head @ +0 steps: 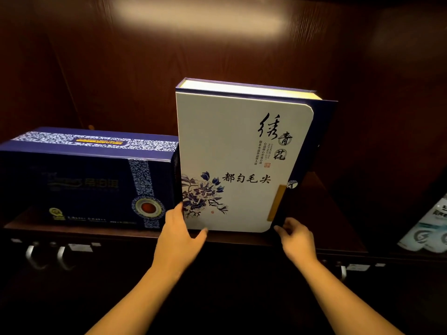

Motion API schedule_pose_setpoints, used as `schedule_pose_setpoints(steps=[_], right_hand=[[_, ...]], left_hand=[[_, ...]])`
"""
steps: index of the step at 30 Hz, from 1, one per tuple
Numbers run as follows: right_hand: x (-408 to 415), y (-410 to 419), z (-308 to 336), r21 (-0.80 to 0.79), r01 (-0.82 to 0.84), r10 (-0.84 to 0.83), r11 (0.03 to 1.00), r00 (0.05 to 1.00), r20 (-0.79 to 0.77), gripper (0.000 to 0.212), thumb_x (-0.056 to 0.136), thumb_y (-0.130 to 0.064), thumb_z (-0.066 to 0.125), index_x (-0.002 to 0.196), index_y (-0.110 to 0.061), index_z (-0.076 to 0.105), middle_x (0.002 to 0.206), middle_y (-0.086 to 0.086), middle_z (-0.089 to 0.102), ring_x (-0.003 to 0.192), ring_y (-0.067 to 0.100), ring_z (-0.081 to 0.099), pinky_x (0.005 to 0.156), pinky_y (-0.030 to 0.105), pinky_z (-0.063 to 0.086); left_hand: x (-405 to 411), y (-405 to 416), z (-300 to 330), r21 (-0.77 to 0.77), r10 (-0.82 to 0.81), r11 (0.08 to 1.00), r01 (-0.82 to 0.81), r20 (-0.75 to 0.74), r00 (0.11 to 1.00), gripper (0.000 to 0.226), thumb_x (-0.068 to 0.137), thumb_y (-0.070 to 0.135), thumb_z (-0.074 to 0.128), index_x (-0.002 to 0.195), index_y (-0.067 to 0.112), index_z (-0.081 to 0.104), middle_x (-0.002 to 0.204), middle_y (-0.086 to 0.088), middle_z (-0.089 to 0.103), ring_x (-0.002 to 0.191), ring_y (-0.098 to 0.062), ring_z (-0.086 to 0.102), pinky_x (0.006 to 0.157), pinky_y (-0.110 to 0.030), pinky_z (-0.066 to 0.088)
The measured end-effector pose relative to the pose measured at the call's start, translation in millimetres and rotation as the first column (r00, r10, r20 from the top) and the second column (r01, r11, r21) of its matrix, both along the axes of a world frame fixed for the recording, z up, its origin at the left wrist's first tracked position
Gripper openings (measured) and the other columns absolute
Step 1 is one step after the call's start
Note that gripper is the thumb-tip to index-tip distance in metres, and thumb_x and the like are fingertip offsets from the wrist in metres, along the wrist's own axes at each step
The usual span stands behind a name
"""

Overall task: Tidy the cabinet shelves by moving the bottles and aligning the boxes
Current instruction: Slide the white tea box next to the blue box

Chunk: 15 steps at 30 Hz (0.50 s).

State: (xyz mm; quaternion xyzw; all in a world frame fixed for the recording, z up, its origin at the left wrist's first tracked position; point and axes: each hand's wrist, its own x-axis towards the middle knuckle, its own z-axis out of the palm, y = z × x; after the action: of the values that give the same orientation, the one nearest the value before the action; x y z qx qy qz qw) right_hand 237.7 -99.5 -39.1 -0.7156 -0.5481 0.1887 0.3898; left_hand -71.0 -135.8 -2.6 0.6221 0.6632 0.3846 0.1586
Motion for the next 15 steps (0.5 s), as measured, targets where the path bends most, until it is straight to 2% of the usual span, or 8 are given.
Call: schedule_pose_setpoints(steps=[2,3,5,6,8,11,13,15], right_hand=[[0,1,5,-0.056,-0.012,0.01,0.998,0.999,-0.044,0.045,0.087,-0.034,0.075,0.125,-0.013,0.062,0.109,0.002,0.068,0.099,0.023,0.064,0.078,0.027,0.041],[0,1,8,-0.089,-0.043,0.035,0.995,0.995,-0.089,0.056,0.084,-0.037,0.077,0.132,-0.017,0.056,0.112,-0.001,0.065,0.097,0.019,0.06,0.08,0.028,0.042],[-1,2,16,-0.112,-0.141,0.116,0.984,0.972,-0.205,0.074,0.075,-0.042,0.085,0.136,-0.03,0.045,0.109,-0.014,0.058,0.096,0.009,0.056,0.081,0.027,0.043],[-3,3,21,-0.097,-0.184,0.152,0.978,0.951,-0.268,0.077,0.068,-0.043,0.09,0.13,-0.037,0.044,0.108,-0.022,0.058,0.095,0.003,0.058,0.08,0.023,0.044],[-10,7,25,-0.04,-0.218,0.188,0.975,0.909,-0.372,0.08,0.057,-0.043,0.096,0.121,-0.045,0.047,0.106,-0.025,0.065,0.094,-0.002,0.064,0.079,0.018,0.048],[-19,14,26,0.035,-0.178,0.175,0.983,0.877,-0.447,0.088,0.052,-0.042,0.097,0.126,-0.039,0.05,0.116,-0.016,0.065,0.103,0.006,0.062,0.092,0.032,0.049],[-20,17,22,0.069,-0.15,0.165,0.986,0.878,-0.449,0.085,0.05,-0.044,0.096,0.123,-0.041,0.051,0.115,-0.017,0.064,0.101,0.003,0.06,0.092,0.033,0.048],[-21,17,19,0.078,-0.136,0.156,0.988,0.878,-0.451,0.079,0.049,-0.046,0.096,0.115,-0.048,0.052,0.111,-0.02,0.065,0.099,-0.001,0.059,0.089,0.031,0.048]], left_hand=[[-13,-6,28,0.27,0.046,0.963,-0.016,-0.105,0.993,0.074,0.08,0.048,0.076,0.138,0.02,0.041,0.121,0.003,0.045,0.104,-0.016,0.053,0.083,-0.035,0.052],[-23,-6,44,0.421,0.087,0.907,-0.008,-0.169,0.982,0.067,0.08,0.048,0.074,0.132,0.016,0.047,0.115,0.001,0.047,0.1,-0.018,0.05,0.081,-0.035,0.05],[-46,0,75,0.611,0.2,0.791,0.012,-0.277,0.94,0.067,0.078,0.053,0.069,0.128,0.012,0.053,0.118,-0.007,0.05,0.106,-0.027,0.048,0.085,-0.043,0.046],[-58,4,90,0.625,0.256,0.78,0.002,-0.322,0.911,0.073,0.075,0.059,0.067,0.132,0.015,0.053,0.127,-0.01,0.049,0.115,-0.032,0.045,0.091,-0.05,0.044],[-78,16,114,0.515,0.316,0.855,-0.057,-0.431,0.845,0.094,0.067,0.075,0.066,0.144,0.026,0.045,0.147,-0.009,0.037,0.137,-0.039,0.03,0.1,-0.067,0.032],[-102,34,136,0.167,0.19,0.98,-0.113,-0.584,0.789,0.12,0.051,0.097,0.055,0.155,0.044,0.023,0.163,0.001,0.02,0.15,-0.039,0.01,0.101,-0.082,0.019],[-108,46,140,0.027,0.092,0.995,-0.096,-0.612,0.785,0.121,0.047,0.1,0.051,0.153,0.051,0.019,0.163,0.008,0.022,0.151,-0.035,0.011,0.1,-0.086,0.016],[-107,53,139,0.003,0.072,0.996,-0.09,-0.632,0.771,0.115,0.05,0.097,0.056,0.151,0.051,0.025,0.162,0.01,0.026,0.15,-0.035,0.012,0.098,-0.088,0.014]])
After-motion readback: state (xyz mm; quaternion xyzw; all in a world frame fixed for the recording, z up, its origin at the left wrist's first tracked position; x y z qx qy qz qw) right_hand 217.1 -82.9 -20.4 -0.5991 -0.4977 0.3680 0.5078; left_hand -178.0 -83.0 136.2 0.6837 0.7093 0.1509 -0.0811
